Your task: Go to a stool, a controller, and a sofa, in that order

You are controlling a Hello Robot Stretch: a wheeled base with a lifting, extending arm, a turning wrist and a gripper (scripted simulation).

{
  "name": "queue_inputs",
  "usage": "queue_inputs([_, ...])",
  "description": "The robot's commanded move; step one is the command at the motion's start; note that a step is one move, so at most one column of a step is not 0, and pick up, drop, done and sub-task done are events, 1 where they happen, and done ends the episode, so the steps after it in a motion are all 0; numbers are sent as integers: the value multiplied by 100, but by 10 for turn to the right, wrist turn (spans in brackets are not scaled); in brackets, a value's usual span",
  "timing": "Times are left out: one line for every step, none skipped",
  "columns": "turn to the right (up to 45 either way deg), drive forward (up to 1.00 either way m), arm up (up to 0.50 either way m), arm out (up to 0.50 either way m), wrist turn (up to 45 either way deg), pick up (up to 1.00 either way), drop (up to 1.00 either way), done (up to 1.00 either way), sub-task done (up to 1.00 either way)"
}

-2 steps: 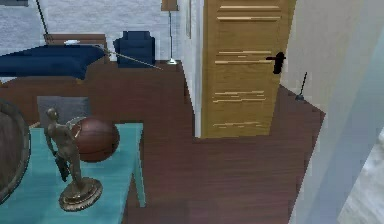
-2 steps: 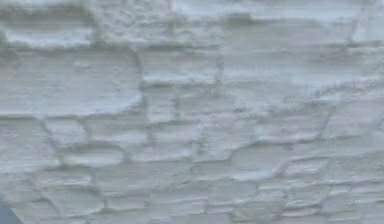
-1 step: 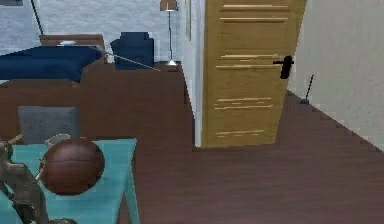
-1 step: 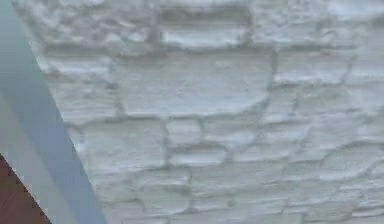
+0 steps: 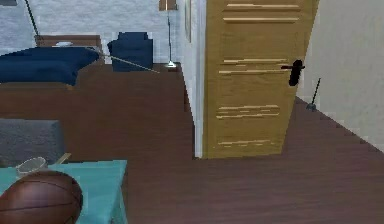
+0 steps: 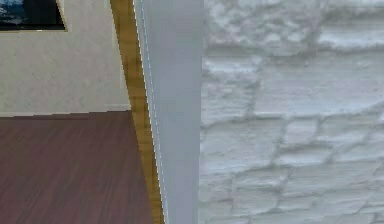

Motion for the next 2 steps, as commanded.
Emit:
queue_inputs([90,0,0,0,0,0,0,0,0])
queue_inputs([0,45,0,0,0,0,0,0,0])
